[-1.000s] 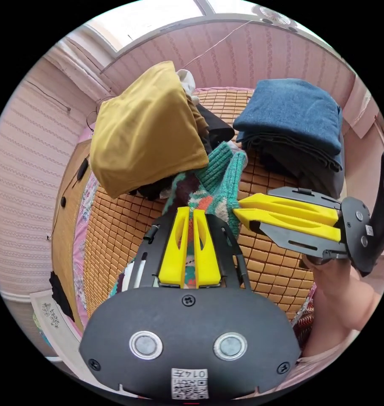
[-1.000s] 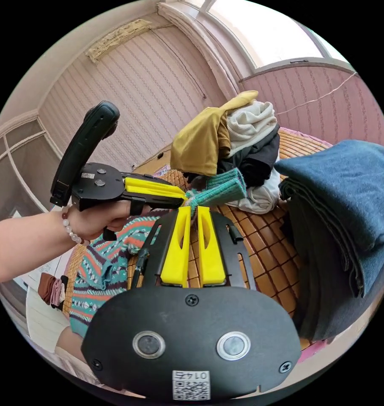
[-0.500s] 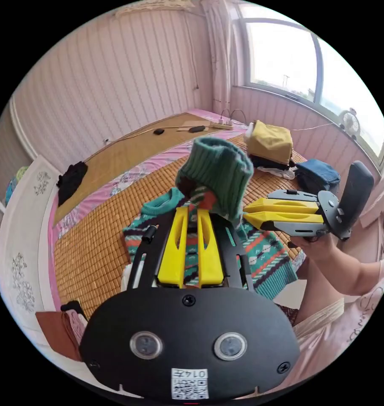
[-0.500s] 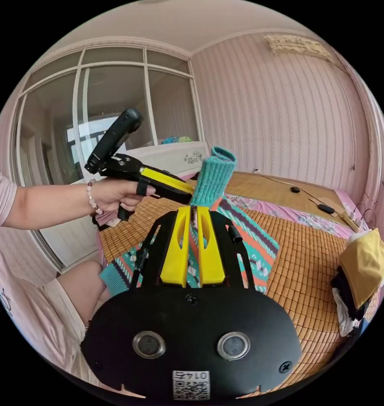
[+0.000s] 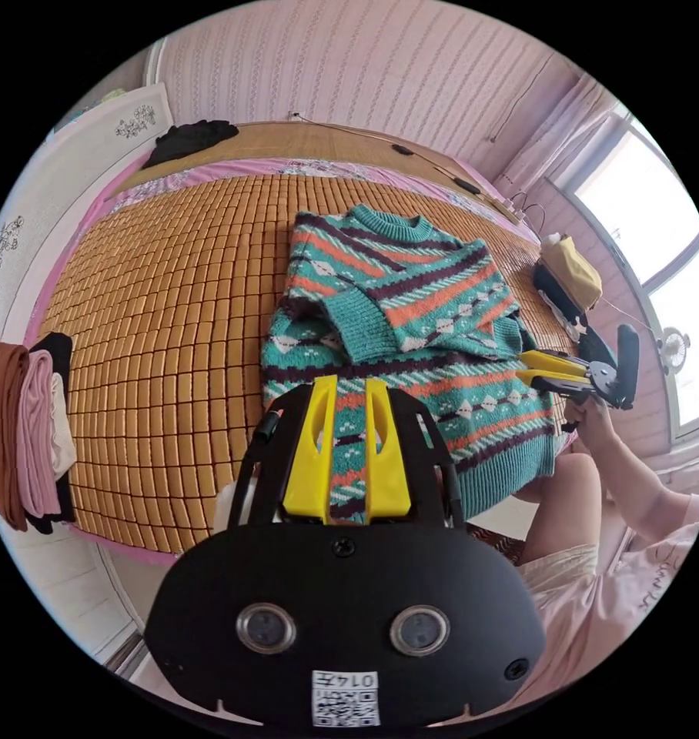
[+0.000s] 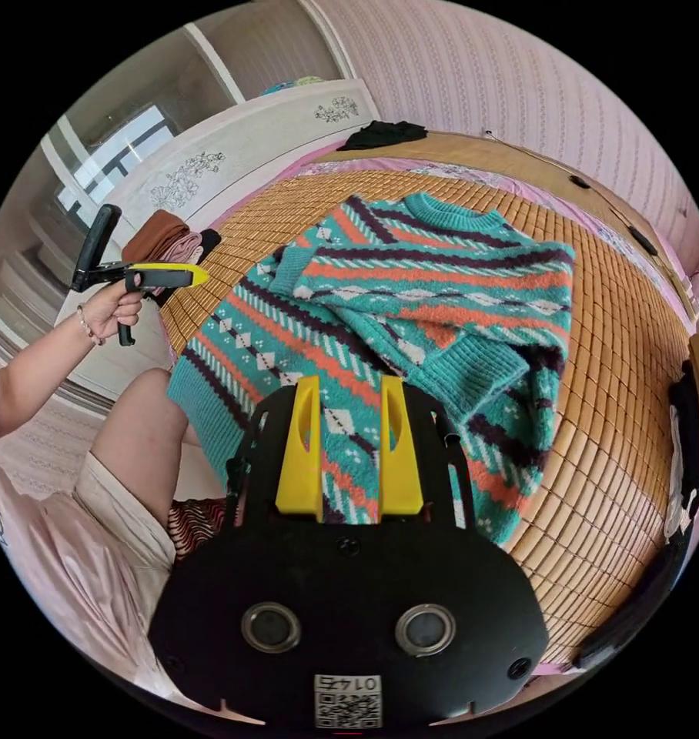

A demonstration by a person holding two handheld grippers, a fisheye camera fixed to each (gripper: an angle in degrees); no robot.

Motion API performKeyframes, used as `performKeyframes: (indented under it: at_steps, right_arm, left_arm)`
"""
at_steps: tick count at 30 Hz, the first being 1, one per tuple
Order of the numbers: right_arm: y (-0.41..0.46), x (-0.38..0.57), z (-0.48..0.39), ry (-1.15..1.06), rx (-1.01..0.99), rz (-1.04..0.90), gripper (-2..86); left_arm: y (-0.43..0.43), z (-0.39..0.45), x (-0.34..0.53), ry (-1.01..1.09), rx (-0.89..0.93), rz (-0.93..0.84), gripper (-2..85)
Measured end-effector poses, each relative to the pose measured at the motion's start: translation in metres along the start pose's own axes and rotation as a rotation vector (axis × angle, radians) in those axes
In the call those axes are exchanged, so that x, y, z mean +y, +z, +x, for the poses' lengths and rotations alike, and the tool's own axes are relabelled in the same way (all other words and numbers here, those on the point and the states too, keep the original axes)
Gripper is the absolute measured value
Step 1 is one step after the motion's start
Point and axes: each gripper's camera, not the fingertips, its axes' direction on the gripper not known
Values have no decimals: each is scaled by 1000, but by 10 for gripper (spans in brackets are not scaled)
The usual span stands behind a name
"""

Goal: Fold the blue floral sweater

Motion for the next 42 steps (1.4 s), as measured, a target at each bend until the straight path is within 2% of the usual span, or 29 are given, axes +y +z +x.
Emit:
performKeyframes:
  at_steps: [4, 14, 18, 20, 22, 25, 27, 29, 32, 37, 40, 42]
  right_arm:
    - [-6, -31, 52, 85, 150, 24, 125]
    - [25, -147, 174, 184, 271, -63, 165]
    - [53, -185, 219, 270, 206, -102, 161]
    - [65, -192, 237, 301, 189, -136, 125]
    - [67, -193, 265, 378, 180, -137, 71]
    - [53, -177, 313, 582, 4, -28, 55]
    - [44, -166, 332, 648, -108, 38, 52]
    - [31, -166, 335, 619, -129, 79, 50]
    - [-4, -170, 316, 464, -144, 161, 49]
    - [-90, -114, 260, 119, -179, 323, 49]
    - [-112, -50, 224, -53, -156, 263, 54]
    - [-103, -9, 210, -44, -107, 151, 59]
  left_arm:
    - [-3, -24, -32, 49, 8, -14, 80]
    - [-2, -100, -141, -19, -116, -15, 120]
    - [11, -123, -164, -97, -99, -27, 163]
    - [25, -132, -173, -114, -49, -91, 168]
    - [36, -135, -176, -111, -94, -159, 162]
    - [27, -149, -175, -139, -93, -152, 134]
    - [15, -158, -174, -134, -74, -119, 64]
    - [-10, -165, -173, -115, -2, -48, 59]
    - [-51, -160, -167, 5, 5, 42, 58]
    - [-129, -171, -110, 121, 114, 208, 58]
    - [-159, -187, -44, 169, 249, 237, 63]
    - [-165, -196, 0, 163, 300, 193, 68]
